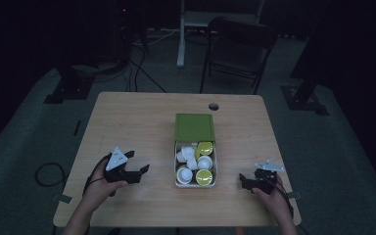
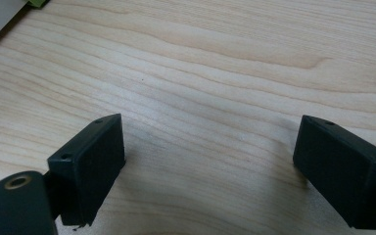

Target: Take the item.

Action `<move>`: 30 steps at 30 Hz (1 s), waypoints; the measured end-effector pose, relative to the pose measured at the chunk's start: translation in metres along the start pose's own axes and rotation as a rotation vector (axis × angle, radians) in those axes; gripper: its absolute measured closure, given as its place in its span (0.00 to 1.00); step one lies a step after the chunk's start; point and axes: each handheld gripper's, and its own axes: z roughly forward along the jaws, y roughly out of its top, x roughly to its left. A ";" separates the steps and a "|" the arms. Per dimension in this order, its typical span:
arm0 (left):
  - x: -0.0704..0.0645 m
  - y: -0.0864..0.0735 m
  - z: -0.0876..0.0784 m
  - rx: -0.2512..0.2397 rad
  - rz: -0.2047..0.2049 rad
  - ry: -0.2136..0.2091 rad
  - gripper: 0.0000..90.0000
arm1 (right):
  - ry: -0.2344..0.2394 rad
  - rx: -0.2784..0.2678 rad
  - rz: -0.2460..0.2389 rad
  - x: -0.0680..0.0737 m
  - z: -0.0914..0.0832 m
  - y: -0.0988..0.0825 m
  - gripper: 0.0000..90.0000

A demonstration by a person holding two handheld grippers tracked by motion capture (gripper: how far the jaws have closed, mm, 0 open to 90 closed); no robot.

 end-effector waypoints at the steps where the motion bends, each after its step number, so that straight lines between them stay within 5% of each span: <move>1: -0.002 0.000 0.001 0.006 0.009 -0.012 0.21 | 0.000 0.000 0.000 0.000 0.000 0.000 0.13; 15: -0.024 -0.008 0.013 0.085 0.109 -0.146 0.18 | 0.000 0.000 0.000 0.000 0.000 0.000 0.13; 30: -0.039 -0.020 0.024 0.166 0.170 -0.194 0.18 | 0.000 0.000 0.000 0.000 0.000 0.000 0.13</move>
